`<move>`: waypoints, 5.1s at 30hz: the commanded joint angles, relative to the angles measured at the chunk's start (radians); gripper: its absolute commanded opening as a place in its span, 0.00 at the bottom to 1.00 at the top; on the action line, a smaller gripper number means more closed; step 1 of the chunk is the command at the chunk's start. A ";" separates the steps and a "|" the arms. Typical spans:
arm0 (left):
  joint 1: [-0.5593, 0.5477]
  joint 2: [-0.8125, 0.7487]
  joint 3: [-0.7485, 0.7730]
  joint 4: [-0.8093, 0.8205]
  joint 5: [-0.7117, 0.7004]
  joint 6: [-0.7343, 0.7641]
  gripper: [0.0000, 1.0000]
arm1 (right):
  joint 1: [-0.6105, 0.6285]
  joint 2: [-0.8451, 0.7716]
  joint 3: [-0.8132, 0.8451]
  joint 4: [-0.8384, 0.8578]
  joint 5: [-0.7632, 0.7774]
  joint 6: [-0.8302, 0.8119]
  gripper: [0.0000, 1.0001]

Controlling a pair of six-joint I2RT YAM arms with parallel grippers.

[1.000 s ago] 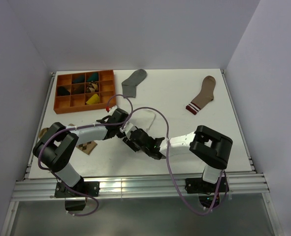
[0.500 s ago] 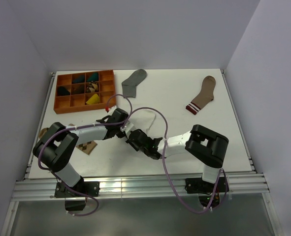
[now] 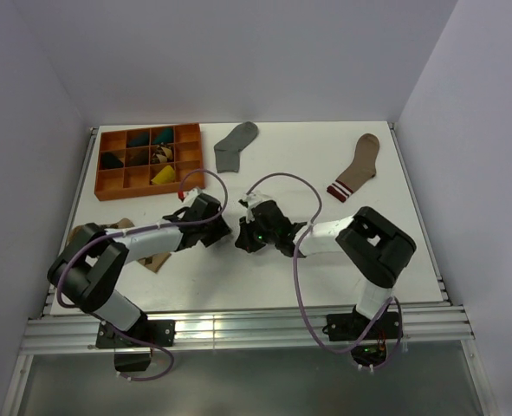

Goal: Roll the socks
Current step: Roll the sock at the center of the board.

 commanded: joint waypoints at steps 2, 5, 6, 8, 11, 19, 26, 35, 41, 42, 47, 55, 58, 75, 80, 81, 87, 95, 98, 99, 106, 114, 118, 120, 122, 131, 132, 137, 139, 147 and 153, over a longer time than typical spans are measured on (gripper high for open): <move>0.007 -0.088 -0.047 0.038 -0.053 -0.052 0.57 | -0.109 0.051 -0.043 0.050 -0.300 0.173 0.00; 0.007 -0.141 -0.091 0.075 -0.067 -0.064 0.65 | -0.175 0.103 -0.061 0.154 -0.464 0.273 0.00; 0.009 -0.162 -0.102 0.083 -0.065 -0.064 0.66 | -0.192 0.124 -0.067 0.192 -0.518 0.310 0.00; 0.007 -0.176 -0.133 0.144 -0.053 -0.063 0.66 | -0.241 0.185 -0.090 0.342 -0.604 0.431 0.00; 0.007 -0.173 -0.159 0.190 -0.030 -0.064 0.66 | -0.284 0.272 -0.086 0.481 -0.724 0.552 0.01; 0.001 -0.128 -0.188 0.282 -0.014 -0.053 0.63 | -0.334 0.362 -0.048 0.520 -0.804 0.585 0.01; 0.001 -0.078 -0.181 0.341 0.005 -0.059 0.62 | -0.334 0.319 -0.012 0.334 -0.760 0.470 0.00; -0.002 -0.033 -0.171 0.272 0.010 -0.095 0.57 | -0.334 0.312 0.000 0.268 -0.724 0.441 0.00; -0.031 -0.021 -0.178 0.233 0.001 -0.124 0.56 | -0.334 0.311 0.009 0.252 -0.703 0.442 0.00; -0.038 -0.018 -0.176 0.224 -0.004 -0.127 0.56 | -0.334 0.312 0.011 0.252 -0.703 0.444 0.00; -0.045 -0.006 -0.165 0.184 -0.017 -0.136 0.53 | -0.334 0.309 0.014 0.246 -0.692 0.447 0.00; -0.046 0.011 -0.145 0.120 -0.064 -0.144 0.47 | -0.334 0.283 0.038 0.187 -0.668 0.412 0.01; -0.048 0.025 -0.130 0.117 -0.060 -0.138 0.36 | -0.332 0.274 0.046 0.167 -0.664 0.399 0.01; -0.048 0.089 -0.012 0.011 -0.034 -0.009 0.00 | -0.249 -0.081 0.061 -0.186 -0.323 -0.025 0.39; -0.048 0.092 0.054 -0.057 -0.048 0.082 0.00 | -0.134 -0.211 0.038 -0.208 -0.096 -0.180 0.51; -0.048 0.092 0.060 -0.063 -0.045 0.094 0.00 | -0.116 -0.223 0.035 -0.206 -0.027 -0.203 0.51; -0.037 0.091 0.097 -0.107 -0.021 0.160 0.00 | 0.016 -0.251 -0.023 -0.124 0.139 -0.355 0.52; -0.019 0.119 0.129 -0.121 0.025 0.195 0.00 | 0.136 -0.217 -0.067 -0.012 0.309 -0.444 0.53; -0.013 0.120 0.129 -0.117 0.038 0.201 0.00 | 0.174 -0.195 -0.061 0.013 0.334 -0.467 0.53; -0.009 0.122 0.126 -0.116 0.039 0.203 0.00 | 0.180 -0.182 -0.055 0.021 0.333 -0.474 0.53; 0.001 0.120 0.114 -0.087 0.085 0.197 0.00 | 0.199 -0.106 -0.031 0.056 0.322 -0.474 0.53; 0.003 0.131 0.099 -0.060 0.105 0.191 0.00 | 0.202 -0.056 -0.026 0.088 0.340 -0.464 0.53; 0.003 0.134 0.099 -0.055 0.114 0.194 0.00 | 0.200 -0.031 -0.018 0.090 0.366 -0.469 0.53; 0.003 0.132 0.099 -0.058 0.111 0.194 0.00 | 0.202 -0.020 -0.012 0.087 0.376 -0.472 0.52; 0.003 0.132 0.099 -0.058 0.114 0.195 0.00 | 0.203 -0.014 -0.011 0.087 0.385 -0.477 0.52; 0.003 0.143 0.105 -0.066 0.124 0.195 0.00 | 0.229 0.004 0.021 0.055 0.418 -0.484 0.51; 0.003 0.143 0.106 -0.067 0.124 0.195 0.00 | 0.232 0.001 0.023 0.047 0.434 -0.484 0.51; 0.003 0.148 0.114 -0.072 0.136 0.203 0.00 | 0.237 -0.051 0.109 -0.072 0.431 -0.440 0.52; 0.003 0.143 0.112 -0.070 0.137 0.204 0.00 | 0.239 -0.059 0.144 -0.157 0.441 -0.426 0.52; 0.003 0.137 0.115 -0.087 0.137 0.214 0.00 | 0.239 -0.056 0.170 -0.219 0.458 -0.369 0.52; 0.012 0.135 0.106 -0.067 0.148 0.197 0.00 | 0.239 -0.034 0.150 -0.170 0.460 -0.363 0.50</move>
